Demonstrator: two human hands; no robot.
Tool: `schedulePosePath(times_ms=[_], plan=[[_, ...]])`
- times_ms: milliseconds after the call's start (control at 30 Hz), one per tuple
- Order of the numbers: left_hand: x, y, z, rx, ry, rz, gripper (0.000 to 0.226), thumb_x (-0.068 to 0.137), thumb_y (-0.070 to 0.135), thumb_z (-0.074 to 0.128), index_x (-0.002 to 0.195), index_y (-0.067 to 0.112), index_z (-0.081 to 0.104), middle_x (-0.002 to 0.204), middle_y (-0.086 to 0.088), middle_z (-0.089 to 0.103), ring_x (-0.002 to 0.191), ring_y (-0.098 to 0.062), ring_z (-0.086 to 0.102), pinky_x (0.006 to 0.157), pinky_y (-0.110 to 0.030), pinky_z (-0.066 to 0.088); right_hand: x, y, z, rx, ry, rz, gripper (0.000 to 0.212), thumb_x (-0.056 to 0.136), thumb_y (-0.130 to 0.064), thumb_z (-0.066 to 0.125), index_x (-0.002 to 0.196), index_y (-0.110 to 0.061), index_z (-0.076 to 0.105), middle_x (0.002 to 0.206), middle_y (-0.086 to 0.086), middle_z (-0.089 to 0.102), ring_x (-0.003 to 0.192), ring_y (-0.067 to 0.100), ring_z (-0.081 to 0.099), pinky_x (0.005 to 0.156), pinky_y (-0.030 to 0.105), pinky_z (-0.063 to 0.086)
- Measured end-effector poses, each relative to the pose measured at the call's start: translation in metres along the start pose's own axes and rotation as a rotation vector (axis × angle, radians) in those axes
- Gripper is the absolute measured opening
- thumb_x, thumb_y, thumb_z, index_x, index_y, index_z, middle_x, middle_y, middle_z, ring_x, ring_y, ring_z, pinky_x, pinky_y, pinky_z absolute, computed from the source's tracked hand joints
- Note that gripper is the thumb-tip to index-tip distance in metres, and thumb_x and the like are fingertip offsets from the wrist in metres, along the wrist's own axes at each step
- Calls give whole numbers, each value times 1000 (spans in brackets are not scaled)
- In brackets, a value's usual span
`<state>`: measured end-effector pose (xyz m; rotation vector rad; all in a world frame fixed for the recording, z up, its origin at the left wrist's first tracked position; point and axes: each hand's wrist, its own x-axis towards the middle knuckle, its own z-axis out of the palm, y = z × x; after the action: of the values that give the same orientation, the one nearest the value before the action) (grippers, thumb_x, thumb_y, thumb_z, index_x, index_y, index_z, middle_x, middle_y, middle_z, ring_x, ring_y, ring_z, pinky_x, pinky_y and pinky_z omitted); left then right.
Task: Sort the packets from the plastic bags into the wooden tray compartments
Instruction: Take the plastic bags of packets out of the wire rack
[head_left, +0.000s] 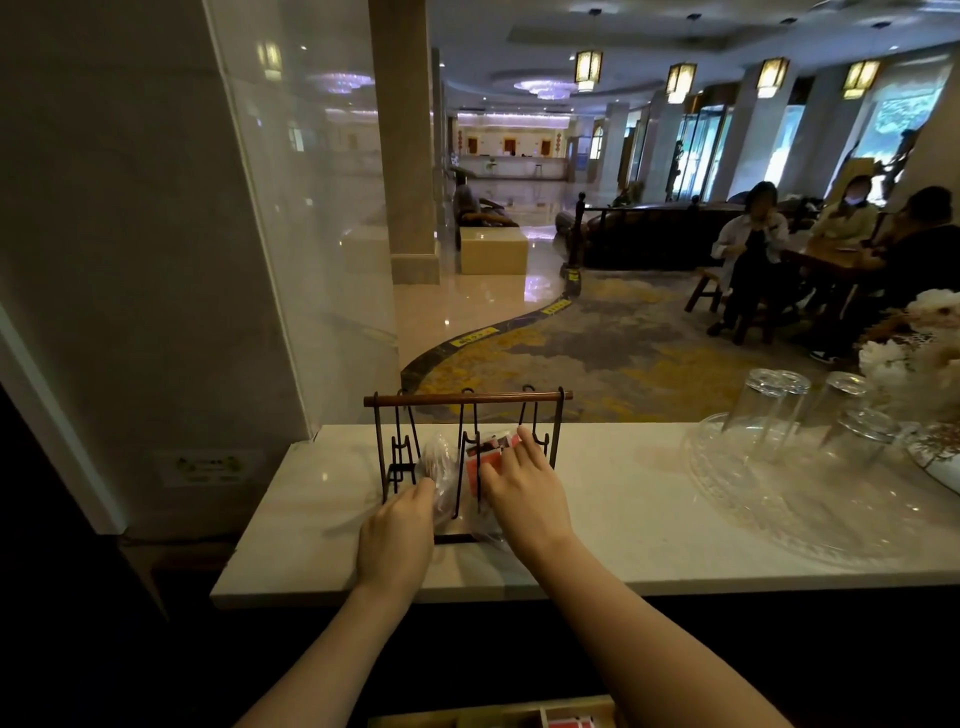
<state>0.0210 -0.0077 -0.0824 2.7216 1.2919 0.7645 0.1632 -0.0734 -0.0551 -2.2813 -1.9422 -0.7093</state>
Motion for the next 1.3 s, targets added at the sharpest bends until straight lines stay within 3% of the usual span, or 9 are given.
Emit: schedulePosePath(times_ms=[167, 433, 633, 733, 800, 867, 1000, 1133, 1300], plan=[[3, -3, -6, -25, 71, 66, 14, 79, 13, 72, 88, 21, 64, 67, 4, 64, 58, -12, 59, 47, -22, 45, 0, 5, 3, 79, 20, -12, 41, 72, -18, 76, 111, -12, 65, 119, 12, 66, 120, 29, 55, 114, 42, 6], [1, 0, -31, -204, 255, 52, 2, 88, 17, 61, 88, 17, 63, 79, 0, 62, 68, -14, 58, 54, -29, 53, 3, 5, 5, 162, 66, 0, 42, 53, -14, 88, 93, -15, 74, 99, 6, 71, 105, 26, 63, 111, 44, 23], [-3, 6, -51, -798, 228, -302, 17, 98, 24, 43, 85, 18, 52, 95, 0, 58, 84, -19, 61, 71, -39, 57, 7, 7, 5, 278, 71, -29, 41, 60, -11, 84, 99, -9, 71, 103, 6, 66, 102, 25, 57, 90, 35, 52], [-8, 5, -55, -1065, 171, -521, 19, 100, 27, 37, 91, 18, 51, 92, -4, 63, 80, -25, 67, 69, -50, 59, 8, 11, 4, 333, 131, -15, 32, 75, -11, 75, 106, -7, 66, 105, 7, 61, 101, 23, 55, 83, 28, 51], [-10, 1, -51, -1158, 152, -634, 20, 101, 27, 35, 95, 15, 51, 97, -11, 64, 79, -25, 68, 63, -43, 59, 7, 13, -5, 517, 94, 87, 15, 92, -21, 55, 101, -11, 60, 103, 3, 57, 97, 21, 54, 83, 30, 48], [-13, -2, -45, -1268, 136, -721, 21, 101, 26, 34, 99, 12, 49, 101, -15, 63, 81, -27, 68, 61, -37, 57, 7, 16, -12, 630, 38, 98, 22, 95, -33, 43, 92, -14, 54, 95, 4, 56, 92, 24, 56, 83, 41, 49], [-15, -1, -38, -1437, 102, -853, 19, 102, 27, 32, 101, 16, 48, 102, -16, 61, 84, -32, 66, 66, -42, 57, 3, 21, -15, 618, 27, 71, 14, 93, -25, 47, 97, -17, 59, 101, -2, 58, 89, 12, 56, 86, 33, 51], [-16, 3, -28, -1467, 51, -957, 21, 102, 28, 32, 92, 23, 50, 101, -17, 61, 83, -35, 66, 74, -51, 56, 4, 17, -11, 640, 106, 79, 25, 82, -9, 66, 106, -11, 64, 111, 8, 53, 97, 20, 54, 85, 26, 51], [-16, 2, -16, -1550, 5, -1080, 28, 102, 27, 36, 128, 20, 42, 96, -16, 61, 88, -37, 65, 82, -57, 54, 8, 15, -17, 904, 157, 220, 16, 88, -2, 56, 97, -10, 67, 100, 1, 57, 90, 11, 51, 78, 14, 43]])
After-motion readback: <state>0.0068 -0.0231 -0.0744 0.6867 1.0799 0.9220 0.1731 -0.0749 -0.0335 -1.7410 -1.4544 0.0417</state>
